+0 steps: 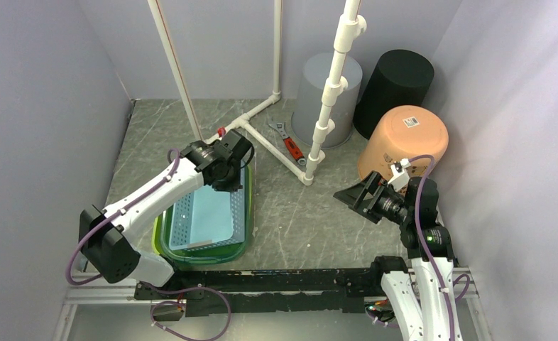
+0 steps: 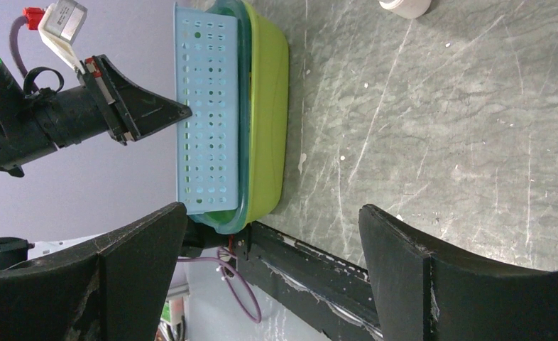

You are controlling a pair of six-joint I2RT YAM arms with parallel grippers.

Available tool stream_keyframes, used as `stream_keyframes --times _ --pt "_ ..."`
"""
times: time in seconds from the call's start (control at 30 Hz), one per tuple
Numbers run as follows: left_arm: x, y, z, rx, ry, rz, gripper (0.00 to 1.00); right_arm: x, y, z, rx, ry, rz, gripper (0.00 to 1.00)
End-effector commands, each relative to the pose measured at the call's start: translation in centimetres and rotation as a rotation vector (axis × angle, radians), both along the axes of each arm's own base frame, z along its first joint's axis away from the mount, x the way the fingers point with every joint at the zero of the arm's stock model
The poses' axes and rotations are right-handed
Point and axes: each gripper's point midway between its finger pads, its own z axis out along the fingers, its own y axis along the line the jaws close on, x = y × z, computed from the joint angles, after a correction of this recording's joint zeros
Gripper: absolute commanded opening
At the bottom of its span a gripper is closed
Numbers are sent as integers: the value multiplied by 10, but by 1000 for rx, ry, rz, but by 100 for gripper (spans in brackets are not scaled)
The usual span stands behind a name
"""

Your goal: Turn the large container upside down

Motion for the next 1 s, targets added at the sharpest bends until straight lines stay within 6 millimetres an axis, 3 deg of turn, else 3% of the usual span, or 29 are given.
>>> stream_keyframes --times 0.0,0.23,0.37,0.5,0.6,0.77,0.87,0.97 --pt "-20 28 -43 189 147 -35 3 3 -1 13 -15 -50 -1 95" --pt "-25 -10 -25 -11 158 -119 3 3 0 13 -14 -49 9 96" --pt "-29 -21 -21 -77 166 -149 3 2 1 10 -10 -40 14 96" --pt "-25 11 -20 64 121 -74 3 0 0 8 -14 -35 12 96" --pt "-10 40 5 192 7 -34 3 0 0 6 -14 -30 12 96" --pt "5 56 44 279 -88 -27 3 3 0 3 -6 -23 6 96" --pt "2 59 44 308 -61 -16 3 4 0 2 -1 -20 1 96" --pt "-2 61 30 332 -33 -5 3 4 0 2 -1 -19 1 96"
